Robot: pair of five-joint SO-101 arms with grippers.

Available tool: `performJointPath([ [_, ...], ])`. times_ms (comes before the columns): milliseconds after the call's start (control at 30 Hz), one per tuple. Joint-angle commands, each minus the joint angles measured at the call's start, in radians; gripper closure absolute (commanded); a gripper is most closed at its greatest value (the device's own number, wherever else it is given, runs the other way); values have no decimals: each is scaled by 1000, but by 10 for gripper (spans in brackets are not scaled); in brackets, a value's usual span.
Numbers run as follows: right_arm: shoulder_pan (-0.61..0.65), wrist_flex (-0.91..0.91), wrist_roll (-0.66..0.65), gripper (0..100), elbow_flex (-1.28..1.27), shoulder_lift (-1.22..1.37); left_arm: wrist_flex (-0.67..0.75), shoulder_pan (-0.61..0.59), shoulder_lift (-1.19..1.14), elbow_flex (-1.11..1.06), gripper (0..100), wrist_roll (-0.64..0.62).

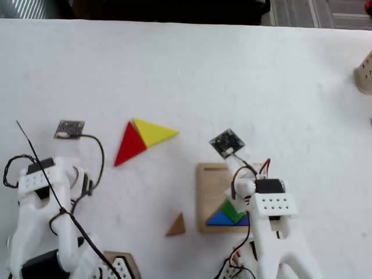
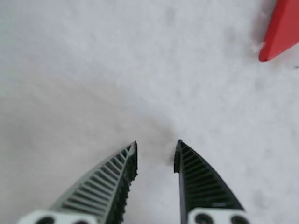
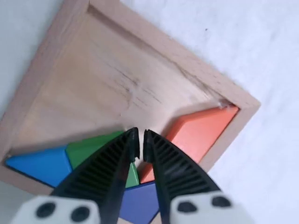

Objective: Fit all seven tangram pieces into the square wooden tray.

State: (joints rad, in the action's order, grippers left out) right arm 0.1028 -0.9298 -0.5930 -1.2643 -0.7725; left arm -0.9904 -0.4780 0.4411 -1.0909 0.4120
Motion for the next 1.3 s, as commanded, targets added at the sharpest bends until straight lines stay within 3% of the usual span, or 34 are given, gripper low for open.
performJointPath([
  [0,7,13,-40,979,-18,-5,12,-7,35,6,861,9],
  [133,93,-68,-144,981,-25,-15,12,-7,35,6,861,9],
  [433,111,-42,-115,981,-20,-16,12,-7,35,6,861,9],
  [767,-33,-21,21,981,55,-16,12,-7,35,6,861,9],
  [1067,-266,71,92,978,57,-16,12,-7,39,11,861,9],
  [1267,-291,81,89,978,28,-5,2,56,36,40,852,2],
])
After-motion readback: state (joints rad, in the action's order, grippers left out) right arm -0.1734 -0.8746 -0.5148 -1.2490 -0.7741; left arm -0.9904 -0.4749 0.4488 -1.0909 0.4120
